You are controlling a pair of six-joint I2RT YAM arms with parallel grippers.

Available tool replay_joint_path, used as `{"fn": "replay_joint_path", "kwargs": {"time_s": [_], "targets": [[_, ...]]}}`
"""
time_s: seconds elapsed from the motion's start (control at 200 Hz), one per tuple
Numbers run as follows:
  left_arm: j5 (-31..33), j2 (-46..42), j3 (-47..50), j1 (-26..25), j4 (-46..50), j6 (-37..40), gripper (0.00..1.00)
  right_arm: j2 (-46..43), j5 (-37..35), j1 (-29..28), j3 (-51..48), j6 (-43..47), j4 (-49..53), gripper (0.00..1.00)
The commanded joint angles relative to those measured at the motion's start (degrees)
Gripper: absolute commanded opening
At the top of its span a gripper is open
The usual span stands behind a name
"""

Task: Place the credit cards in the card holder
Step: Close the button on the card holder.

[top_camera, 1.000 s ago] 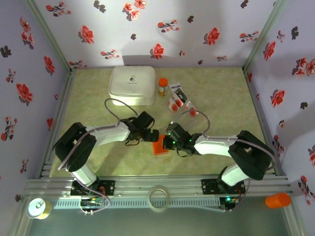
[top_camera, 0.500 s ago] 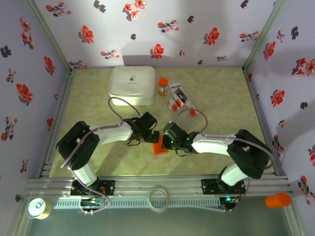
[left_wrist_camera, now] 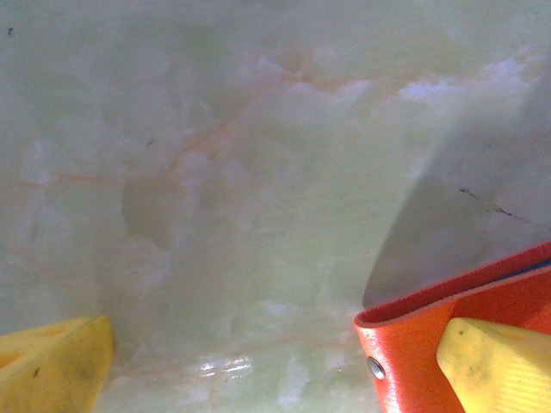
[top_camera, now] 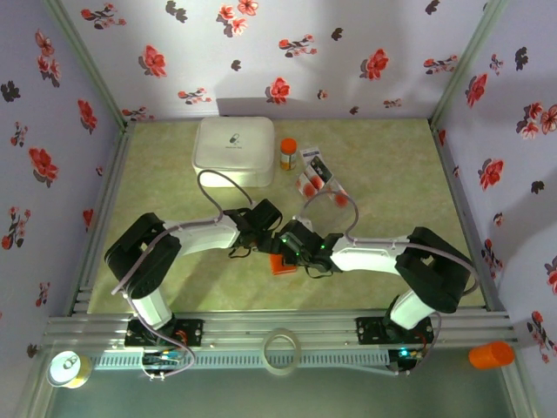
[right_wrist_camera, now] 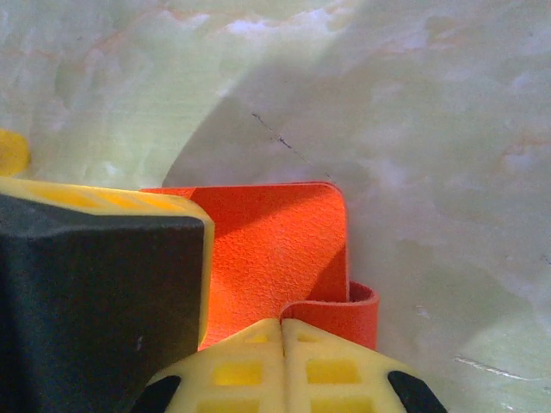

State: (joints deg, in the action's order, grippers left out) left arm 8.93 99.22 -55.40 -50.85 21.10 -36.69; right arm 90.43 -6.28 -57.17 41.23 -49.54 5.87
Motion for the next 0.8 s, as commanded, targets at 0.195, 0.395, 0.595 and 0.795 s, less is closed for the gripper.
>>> {"fn": "replay_joint_path", "kwargs": {"time_s": [0.195,0.395,0.595,0.795], "targets": [[-1.5,6.2,2.8,-1.8,2.3,2.6,1.00,2.7,8.6,-1.6,-2.0,0.6,16.1,0.00],[-1.5,7.0,2.4,-2.2,2.2,2.6,1.00,2.2,9.1,-0.8,2.9,2.2,16.3,0.00],[-1.3,7.4,2.4,-2.5,2.0,2.6,1.00,1.2,10.4,1.8,5.2,2.9,14.7,0.00],[-1.3,7.1,1.7,-2.6,2.6,2.7,1.00,-2.3,12.5,5.4,5.1,3.0,11.3,0.00]]}}
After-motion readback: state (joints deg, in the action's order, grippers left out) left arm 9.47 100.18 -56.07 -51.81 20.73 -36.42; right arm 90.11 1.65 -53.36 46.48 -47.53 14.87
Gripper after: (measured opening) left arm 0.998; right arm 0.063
